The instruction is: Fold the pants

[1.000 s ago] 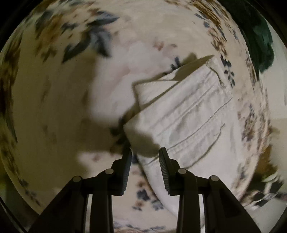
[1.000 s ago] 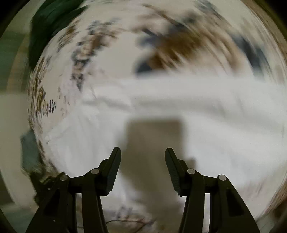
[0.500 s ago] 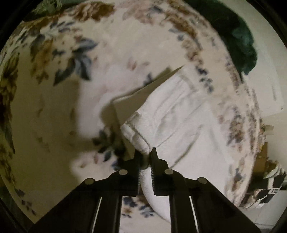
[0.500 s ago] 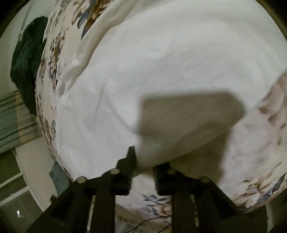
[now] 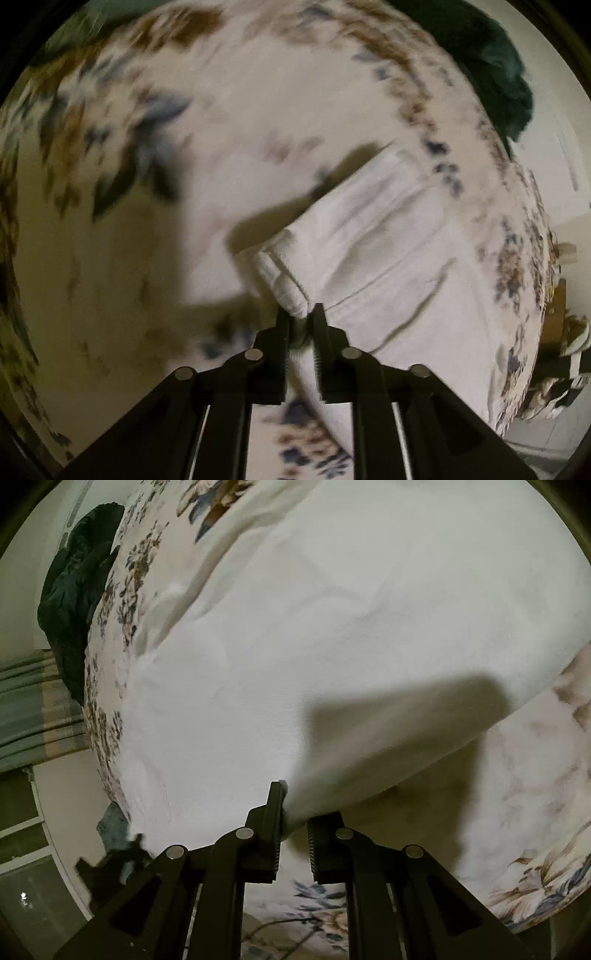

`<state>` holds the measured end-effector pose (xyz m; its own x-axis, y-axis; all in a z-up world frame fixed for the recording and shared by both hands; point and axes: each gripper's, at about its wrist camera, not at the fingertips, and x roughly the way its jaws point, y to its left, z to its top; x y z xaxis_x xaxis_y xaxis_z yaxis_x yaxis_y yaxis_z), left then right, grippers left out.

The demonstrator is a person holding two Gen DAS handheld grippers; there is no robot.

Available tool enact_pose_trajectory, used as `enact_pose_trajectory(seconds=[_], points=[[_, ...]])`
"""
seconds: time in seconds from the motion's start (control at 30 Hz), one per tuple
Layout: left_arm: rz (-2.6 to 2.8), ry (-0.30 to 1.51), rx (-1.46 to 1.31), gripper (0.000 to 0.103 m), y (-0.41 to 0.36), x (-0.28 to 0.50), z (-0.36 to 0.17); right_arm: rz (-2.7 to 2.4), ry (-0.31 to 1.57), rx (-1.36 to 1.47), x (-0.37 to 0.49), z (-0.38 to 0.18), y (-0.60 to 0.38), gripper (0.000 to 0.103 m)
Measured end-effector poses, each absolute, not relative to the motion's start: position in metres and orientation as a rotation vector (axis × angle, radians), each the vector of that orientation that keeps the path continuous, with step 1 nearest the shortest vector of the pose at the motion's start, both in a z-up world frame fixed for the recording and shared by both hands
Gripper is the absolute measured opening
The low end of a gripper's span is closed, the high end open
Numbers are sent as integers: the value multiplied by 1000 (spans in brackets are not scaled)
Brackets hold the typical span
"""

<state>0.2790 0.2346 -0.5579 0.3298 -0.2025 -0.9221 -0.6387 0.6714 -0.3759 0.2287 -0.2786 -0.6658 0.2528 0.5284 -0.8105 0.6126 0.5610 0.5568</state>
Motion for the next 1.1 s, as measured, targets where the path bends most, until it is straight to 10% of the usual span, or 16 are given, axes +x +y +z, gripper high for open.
enact_pose_trajectory(seconds=[0.2, 0.43, 0.9, 0.97, 1.0, 1.03, 1.1], points=[[338, 1292, -700, 17, 225, 269, -531, -4, 1415, 1056, 218, -664, -295, 47], [297, 1285, -529, 72, 165, 267, -484, -253, 1270, 1056, 191, -628, -408, 51], [-145, 1561, -259, 74, -137, 404, -508, -282, 1538, 1138, 373, -647, -455, 53], [-139, 1598, -245, 74, -155, 414, -520, -349, 1582, 1214, 379, -673, -456, 49], [-133, 1602, -237, 74, -160, 415, -521, -420, 1575, 1250, 374, -680, -459, 14], [-132, 1602, -236, 74, -163, 415, -522, -470, 1585, 1248, 371, -684, -461, 6], [-132, 1588, -218, 74, -168, 414, -521, -479, 1550, 1287, 366, -684, -461, 6]])
